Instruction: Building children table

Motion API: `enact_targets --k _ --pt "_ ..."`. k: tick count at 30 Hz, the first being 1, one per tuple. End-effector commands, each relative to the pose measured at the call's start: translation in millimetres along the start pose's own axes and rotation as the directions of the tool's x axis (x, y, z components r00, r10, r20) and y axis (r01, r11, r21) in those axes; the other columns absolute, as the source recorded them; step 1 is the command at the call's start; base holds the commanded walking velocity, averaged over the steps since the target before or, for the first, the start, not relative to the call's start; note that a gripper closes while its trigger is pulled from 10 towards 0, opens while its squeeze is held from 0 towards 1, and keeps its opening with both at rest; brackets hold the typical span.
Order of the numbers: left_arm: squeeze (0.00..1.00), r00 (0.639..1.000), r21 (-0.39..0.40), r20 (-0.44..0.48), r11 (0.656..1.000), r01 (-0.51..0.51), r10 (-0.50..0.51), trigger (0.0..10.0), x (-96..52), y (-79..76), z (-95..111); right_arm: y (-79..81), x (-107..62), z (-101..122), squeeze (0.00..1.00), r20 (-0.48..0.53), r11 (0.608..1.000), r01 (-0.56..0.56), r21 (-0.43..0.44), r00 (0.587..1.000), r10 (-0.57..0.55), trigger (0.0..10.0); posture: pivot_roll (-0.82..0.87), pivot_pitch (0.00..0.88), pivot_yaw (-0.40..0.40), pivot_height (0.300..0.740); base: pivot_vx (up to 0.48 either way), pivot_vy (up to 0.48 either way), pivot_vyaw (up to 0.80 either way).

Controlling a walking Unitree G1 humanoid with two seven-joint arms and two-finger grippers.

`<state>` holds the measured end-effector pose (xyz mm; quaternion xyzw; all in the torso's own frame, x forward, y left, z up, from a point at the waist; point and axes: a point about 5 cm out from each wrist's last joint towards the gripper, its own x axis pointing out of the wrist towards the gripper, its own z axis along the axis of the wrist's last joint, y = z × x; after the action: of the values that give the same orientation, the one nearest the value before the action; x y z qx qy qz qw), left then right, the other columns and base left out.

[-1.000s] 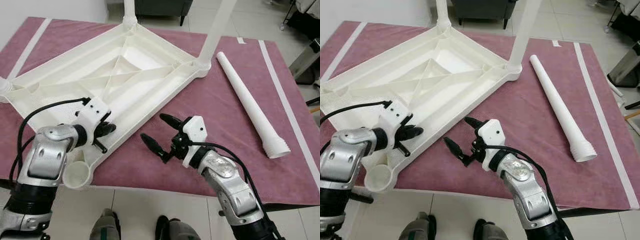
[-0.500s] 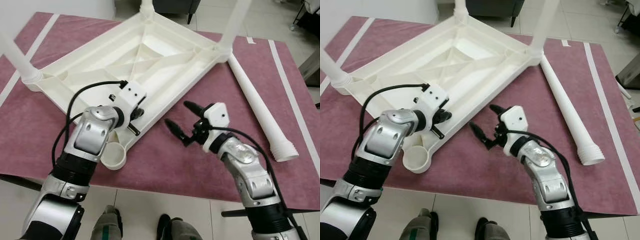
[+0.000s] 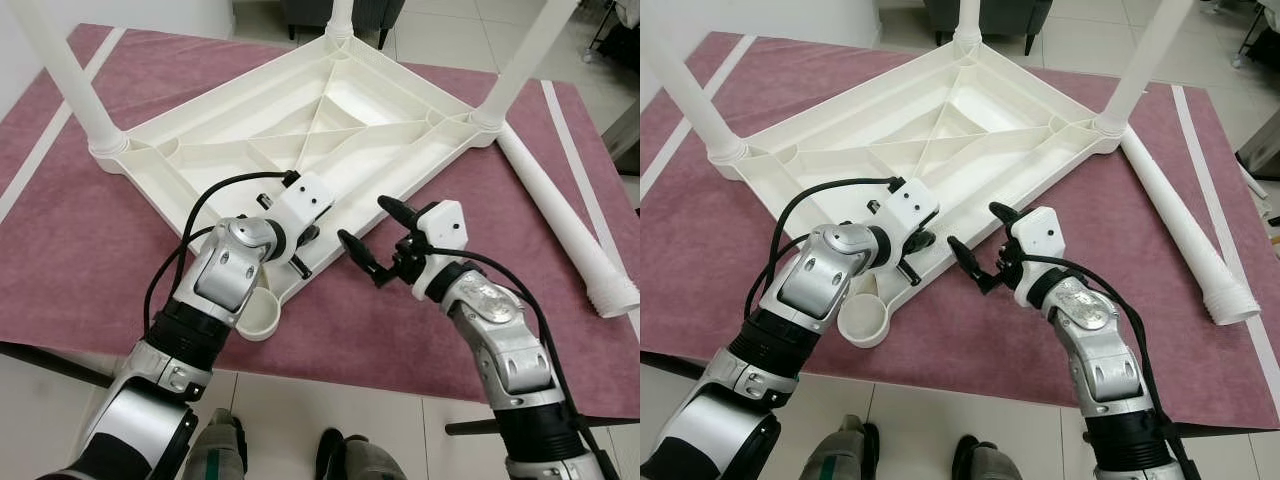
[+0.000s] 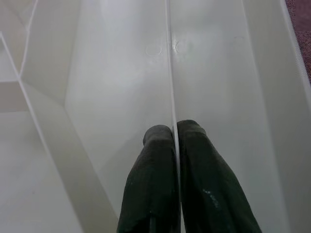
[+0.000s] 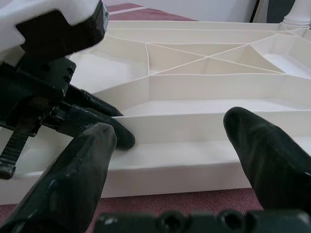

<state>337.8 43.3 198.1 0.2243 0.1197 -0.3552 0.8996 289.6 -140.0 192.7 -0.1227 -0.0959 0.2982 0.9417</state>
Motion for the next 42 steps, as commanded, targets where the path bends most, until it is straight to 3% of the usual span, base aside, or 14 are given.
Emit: enact_targets --k 1,5,8,9,12,17,19,24,26,28,29,30,32,42 --pt "1.00 0.981 0.055 0.184 0.995 -0.078 0.067 10.0 -8.6 8.4 37.8 7.0 -0.2 -4.6 0.00 -0.012 1.000 -0.029 0.000 0.999 0.029 10.0 0.14 0.166 -0.006 0.740 0.000 0.000 0.00" --pt "1.00 0.979 0.016 0.178 0.994 -0.107 0.102 10.0 -10.9 16.2 33.7 8.8 1.4 -5.4 0.00 -0.010 0.999 -0.042 0.002 0.999 0.042 10.0 0.14 0.164 -0.012 0.740 0.000 0.000 0.00" --pt "0.91 0.972 -0.033 0.202 0.993 -0.113 0.118 10.0 -14.3 20.8 35.4 9.2 2.0 -5.7 0.00 -0.010 0.999 -0.044 0.002 0.999 0.044 10.0 0.14 0.162 -0.013 0.740 0.000 0.000 0.00" --pt "0.00 0.966 -0.075 0.222 0.990 -0.118 0.132 10.0 -17.3 24.6 37.0 9.4 2.3 -5.9 0.00 -0.010 0.999 -0.046 0.003 0.999 0.046 10.0 0.14 0.162 -0.013 0.740 0.000 0.000 0.00" --pt "0.00 0.921 -0.139 0.344 0.980 -0.141 0.181 10.0 -30.8 37.5 49.3 9.3 3.1 -6.4 0.00 -0.010 0.999 -0.047 0.000 0.999 0.047 10.0 0.14 0.160 -0.016 0.740 0.000 0.000 0.00" --pt "0.00 0.914 -0.078 0.325 0.970 -0.231 0.244 10.0 -41.9 55.6 40.9 7.6 5.0 -8.0 0.00 -0.025 0.999 -0.026 -0.019 0.999 0.025 10.0 0.14 0.158 -0.015 0.740 0.000 0.000 0.00" --pt "0.00 0.931 0.025 0.237 0.956 -0.292 0.278 10.0 -52.1 72.4 18.6 3.9 10.7 -16.1 0.00 -0.086 0.997 0.052 -0.058 0.995 -0.057 10.0 0.13 0.161 -0.014 0.740 0.000 0.000 0.00" --pt "0.00 0.945 0.089 0.185 0.953 -0.289 0.270 10.0 -63.8 82.1 2.2 1.3 14.7 -23.4 0.00 -0.134 0.990 0.125 -0.067 0.982 -0.133 10.0 0.14 0.165 -0.016 0.740 0.000 0.000 0.00" --pt "0.00 0.965 0.214 0.085 0.942 -0.260 0.247 10.0 -93.6 100.0 -27.8 -3.1 20.4 -33.4 0.00 -0.193 0.969 0.238 -0.074 0.949 -0.248 10.0 0.15 0.175 -0.022 0.740 0.000 0.000 0.00" --pt "0.00 0.965 0.214 0.085 0.942 -0.260 0.247 10.0 -93.6 100.0 -27.8 -3.1 20.4 -33.4 0.00 -0.193 0.969 0.238 -0.074 0.949 -0.248 10.0 0.15 0.175 -0.022 0.740 0.000 0.000 0.00" --pt "0.00 0.969 0.306 0.002 0.923 -0.234 0.245 10.0 -114.3 111.0 -45.6 -4.7 24.9 -36.9 0.00 -0.215 0.957 0.277 -0.086 0.933 -0.290 10.0 0.15 0.178 -0.029 0.740 0.000 0.000 0.00" --pt "0.00 0.969 0.306 0.002 0.923 -0.234 0.245 10.0 -114.3 111.0 -45.6 -4.7 24.9 -36.9 0.00 -0.215 0.957 0.277 -0.086 0.933 -0.290 10.0 0.15 0.178 -0.029 0.740 0.000 0.000 0.00" --pt "0.00 0.959 0.408 -0.145 0.897 -0.168 0.246 10.0 -140.6 123.0 -72.8 -9.1 39.5 -40.7 0.00 -0.247 0.938 0.327 -0.115 0.905 -0.346 10.0 0.17 0.190 -0.037 0.740 0.000 0.000 0.00" --pt "0.00 0.963 0.427 -0.221 0.903 -0.049 0.156 10.0 -136.8 107.5 -94.7 -20.8 58.9 -43.4 0.00 -0.289 0.908 0.378 -0.180 0.862 -0.416 10.0 0.17 0.204 -0.055 0.740 0.000 0.000 0.00"
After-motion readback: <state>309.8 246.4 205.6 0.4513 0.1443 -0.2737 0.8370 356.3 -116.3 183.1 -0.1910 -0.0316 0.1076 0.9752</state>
